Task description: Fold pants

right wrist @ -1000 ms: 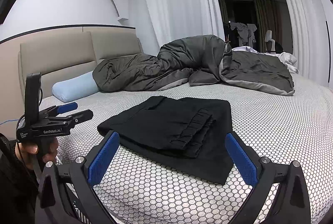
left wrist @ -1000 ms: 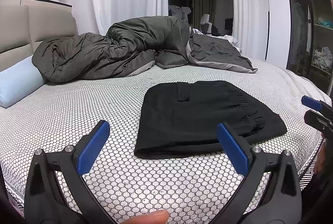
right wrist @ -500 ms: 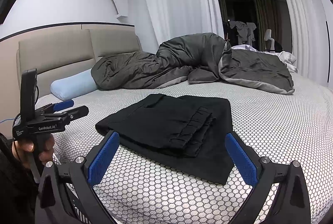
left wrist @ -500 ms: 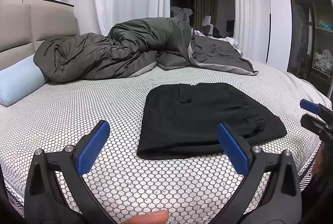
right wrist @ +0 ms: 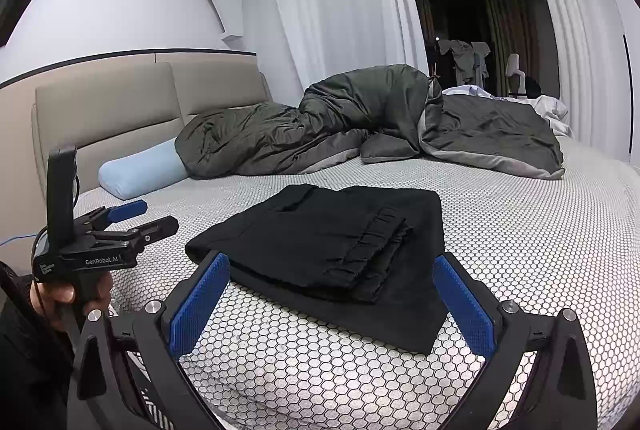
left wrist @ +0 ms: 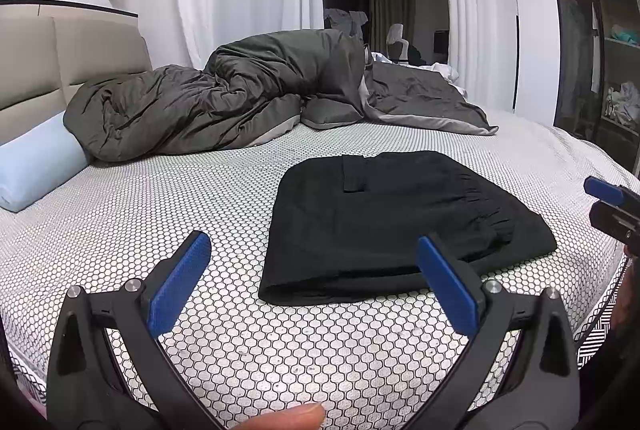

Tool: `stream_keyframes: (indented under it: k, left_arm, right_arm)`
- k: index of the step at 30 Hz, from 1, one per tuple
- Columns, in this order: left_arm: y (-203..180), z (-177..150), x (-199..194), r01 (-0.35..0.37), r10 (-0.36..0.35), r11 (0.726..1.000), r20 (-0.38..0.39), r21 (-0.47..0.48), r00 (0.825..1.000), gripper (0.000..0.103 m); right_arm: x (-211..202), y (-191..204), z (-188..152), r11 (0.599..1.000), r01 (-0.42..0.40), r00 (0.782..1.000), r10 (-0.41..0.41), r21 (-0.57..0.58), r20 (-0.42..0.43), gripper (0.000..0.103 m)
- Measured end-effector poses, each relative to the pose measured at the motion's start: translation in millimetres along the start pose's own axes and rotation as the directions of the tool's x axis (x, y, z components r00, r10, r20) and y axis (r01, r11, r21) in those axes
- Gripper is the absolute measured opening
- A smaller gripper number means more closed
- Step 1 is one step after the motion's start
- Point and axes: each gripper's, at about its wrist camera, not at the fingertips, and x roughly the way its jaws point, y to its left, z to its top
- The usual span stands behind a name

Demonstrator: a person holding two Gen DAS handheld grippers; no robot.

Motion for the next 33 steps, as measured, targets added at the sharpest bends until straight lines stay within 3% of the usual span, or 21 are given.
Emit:
stream_keyframes:
  k: [33]
  left_arm:
    - [6.6,-1.1,1.5,-0.006,0.006,1.0,0.003,-0.002,1.0,0.102]
  right_arm:
    - [0.1,4.0,-0.3,1.0,0.015,1.0,-0.015,0.001,-0.006,0.103]
